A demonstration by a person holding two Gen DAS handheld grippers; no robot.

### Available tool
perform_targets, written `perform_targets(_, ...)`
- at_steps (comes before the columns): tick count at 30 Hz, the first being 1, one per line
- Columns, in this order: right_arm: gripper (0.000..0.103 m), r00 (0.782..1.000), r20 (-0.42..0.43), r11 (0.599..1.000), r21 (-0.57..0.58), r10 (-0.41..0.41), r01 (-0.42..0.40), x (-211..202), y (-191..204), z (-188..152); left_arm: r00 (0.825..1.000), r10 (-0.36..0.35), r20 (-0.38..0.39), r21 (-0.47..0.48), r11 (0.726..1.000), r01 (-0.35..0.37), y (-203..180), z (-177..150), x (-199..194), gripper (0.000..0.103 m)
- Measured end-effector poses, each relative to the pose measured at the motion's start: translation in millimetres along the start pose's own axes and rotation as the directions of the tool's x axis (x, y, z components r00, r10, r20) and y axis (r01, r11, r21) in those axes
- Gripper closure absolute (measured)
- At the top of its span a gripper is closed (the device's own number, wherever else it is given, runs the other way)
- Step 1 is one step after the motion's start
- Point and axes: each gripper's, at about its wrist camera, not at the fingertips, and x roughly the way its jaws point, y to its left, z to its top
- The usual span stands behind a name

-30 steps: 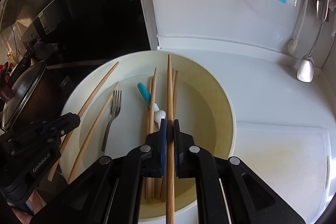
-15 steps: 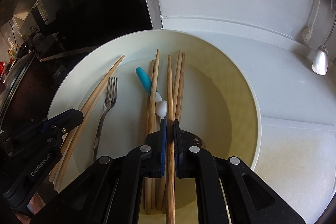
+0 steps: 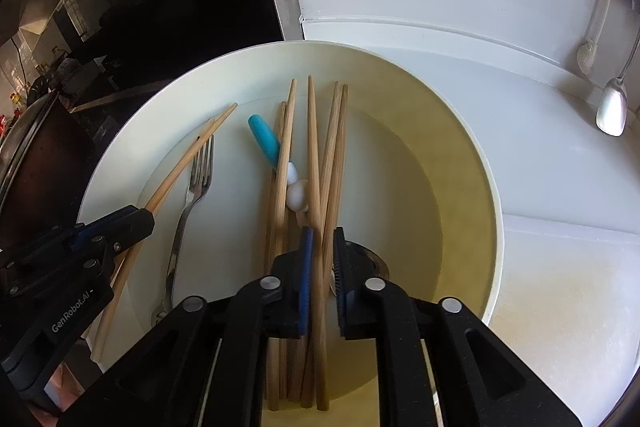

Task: Organize utensils
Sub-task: 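Open the left gripper to drop its chopstick while the right gripper releases its chopstick into the basin, then withdraw both open grippers from the basin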

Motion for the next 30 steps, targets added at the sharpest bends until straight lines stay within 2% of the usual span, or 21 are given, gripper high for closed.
perform_targets(4, 0.087, 1.0, 0.007, 1.0, -0.002, -0.008, 0.008, -5, -3, 0, 1.0, 0.012, -0.024, -0.012, 1.0, -0.012, 3, -2, 2, 0.087)
perform_targets(5, 0.086, 1.0, 0.009, 1.0, 0.0, -0.008, 0.008, -6, -4, 0, 1.0, 0.015, -0.026, -0.013, 1.0, -0.016, 3, -1, 1, 0.081)
perform_targets(7, 0.076, 1.0, 0.014, 1.0, 0.001, -0.007, 0.007, -11, -5, 0, 1.0, 0.022, -0.018, -0.017, 1.0, -0.023, 3, 0, -3, 0.064)
perform_targets(9, 0.073, 1.0, 0.021, 1.0, 0.0, -0.008, 0.008, -17, -6, 1, 0.999, 0.032, 0.004, -0.015, 0.999, -0.032, 3, 1, -10, 0.04)
perform_targets(11, 0.072, 1.0, 0.027, 1.0, -0.001, -0.012, 0.012, -23, -6, 2, 0.999, 0.04, 0.021, -0.011, 0.999, -0.039, 2, 2, -16, 0.034)
perform_targets(13, 0.063, 0.999, 0.038, 1.0, 0.0, -0.012, 0.012, -30, -6, 3, 0.999, 0.04, 0.02, -0.008, 0.999, -0.04, 1, 3, -21, 0.028)
perform_targets(15, 0.059, 0.999, 0.049, 1.0, 0.004, -0.008, 0.008, -37, -8, 4, 0.999, 0.037, 0.019, -0.011, 0.999, -0.036, 0, 3, -26, 0.018)
perform_targets(20, 0.052, 0.999, 0.048, 1.0, 0.015, 0.001, -0.002, -51, -10, 6, 0.999, 0.044, 0.014, -0.014, 0.999, -0.044, -1, 2, -42, 0.01)
perform_targets(26, 0.049, 0.999, 0.032, 1.0, 0.01, -0.009, 0.009, -66, -9, 8, 0.998, 0.053, -0.03, -0.041, 0.998, -0.055, -4, 3, -56, 0.009)
perform_targets(30, 0.045, 0.999, 0.023, 1.0, 0.009, -0.027, 0.027, -78, -9, 9, 0.998, 0.047, -0.034, -0.074, 0.996, -0.05, -3, 2, -68, 0.007)
